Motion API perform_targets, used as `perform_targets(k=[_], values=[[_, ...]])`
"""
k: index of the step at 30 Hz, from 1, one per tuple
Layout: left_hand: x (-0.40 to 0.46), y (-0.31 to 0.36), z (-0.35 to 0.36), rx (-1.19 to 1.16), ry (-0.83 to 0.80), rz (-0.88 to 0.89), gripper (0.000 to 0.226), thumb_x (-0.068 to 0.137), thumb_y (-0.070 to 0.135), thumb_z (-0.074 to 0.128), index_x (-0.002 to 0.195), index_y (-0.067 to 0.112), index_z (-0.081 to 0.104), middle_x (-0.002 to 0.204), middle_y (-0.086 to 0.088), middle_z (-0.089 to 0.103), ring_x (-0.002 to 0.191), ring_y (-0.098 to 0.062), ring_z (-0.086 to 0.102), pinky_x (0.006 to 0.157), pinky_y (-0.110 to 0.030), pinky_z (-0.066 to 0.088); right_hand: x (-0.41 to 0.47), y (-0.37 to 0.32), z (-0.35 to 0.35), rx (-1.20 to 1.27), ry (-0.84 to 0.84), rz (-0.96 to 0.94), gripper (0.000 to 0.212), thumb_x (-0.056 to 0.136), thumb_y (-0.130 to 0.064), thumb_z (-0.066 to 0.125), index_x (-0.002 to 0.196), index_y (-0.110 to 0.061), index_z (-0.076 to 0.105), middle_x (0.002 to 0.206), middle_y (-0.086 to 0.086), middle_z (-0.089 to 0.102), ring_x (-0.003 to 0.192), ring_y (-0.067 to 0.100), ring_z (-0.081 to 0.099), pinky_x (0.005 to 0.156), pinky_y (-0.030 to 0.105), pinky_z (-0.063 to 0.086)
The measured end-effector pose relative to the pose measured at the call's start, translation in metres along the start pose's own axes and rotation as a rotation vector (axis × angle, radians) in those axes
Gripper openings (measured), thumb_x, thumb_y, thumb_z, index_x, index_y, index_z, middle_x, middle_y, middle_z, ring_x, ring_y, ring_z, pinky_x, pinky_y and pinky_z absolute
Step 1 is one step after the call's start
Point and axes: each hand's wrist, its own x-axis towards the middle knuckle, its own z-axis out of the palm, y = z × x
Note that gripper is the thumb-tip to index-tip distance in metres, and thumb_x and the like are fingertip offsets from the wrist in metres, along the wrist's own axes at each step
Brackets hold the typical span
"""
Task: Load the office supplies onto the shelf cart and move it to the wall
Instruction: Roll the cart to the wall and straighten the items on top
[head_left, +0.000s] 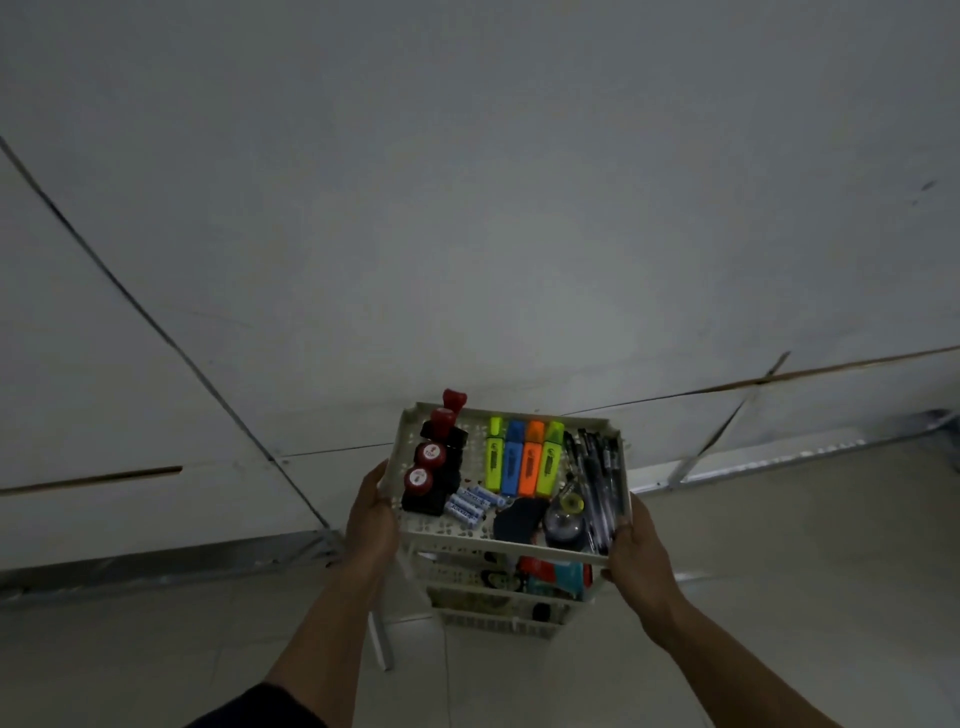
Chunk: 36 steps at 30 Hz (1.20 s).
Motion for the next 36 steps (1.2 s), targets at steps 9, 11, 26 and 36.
perform_targets(k=[9, 11, 26, 36], values=[[-0.007, -0.013, -0.002, -0.118, 0.080, -0.028, 0.038, 0.104, 0.025, 0.032, 0.140, 0.028, 0.045, 0.133, -0.007, 0.055, 0.104, -0.023, 0.054, 0.079, -0.032, 0.044, 0.030, -0.043, 0.004, -0.082, -0.042, -0.051, 0.028, 0.099, -0.027, 0.043, 0.127, -0.029, 0.046, 0.113, 0.004, 0.059, 0.101, 0.023, 0.059, 0.085, 0.044, 0.053], [-0.008, -0.012, 0.003, -0.150, 0.099, -0.036, 0.038, 0.104, 0.027, 0.033, 0.140, 0.029, 0.044, 0.130, -0.005, 0.056, 0.098, -0.019, 0.052, 0.068, -0.028, 0.040, 0.039, -0.050, 0.001, -0.111, -0.065, -0.082, 0.022, 0.098, -0.024, 0.043, 0.119, -0.032, 0.047, 0.106, 0.002, 0.061, 0.092, 0.017, 0.059, 0.076, 0.036, 0.051], [-0.018, 0.016, 0.065, -0.276, 0.209, -0.059, 0.042, 0.103, 0.011, 0.031, 0.140, 0.024, 0.046, 0.123, 0.002, 0.053, 0.109, -0.016, 0.049, 0.086, -0.028, 0.037, 0.119, -0.044, -0.043, -0.170, -0.192, -0.182, 0.027, 0.101, -0.037, 0.041, 0.127, -0.036, 0.048, 0.121, 0.002, 0.060, 0.103, 0.019, 0.058, 0.086, 0.047, 0.053], [0.010, 0.014, 0.061, -0.215, 0.278, -0.055, 0.035, 0.099, 0.023, 0.043, 0.130, 0.027, 0.058, 0.123, -0.004, 0.065, 0.107, -0.026, 0.063, 0.095, -0.045, 0.052, 0.124, -0.026, -0.035, -0.077, -0.220, -0.226, 0.040, 0.101, -0.042, 0.036, 0.139, -0.029, 0.040, 0.126, 0.003, 0.059, 0.110, 0.023, 0.058, 0.091, 0.044, 0.053]])
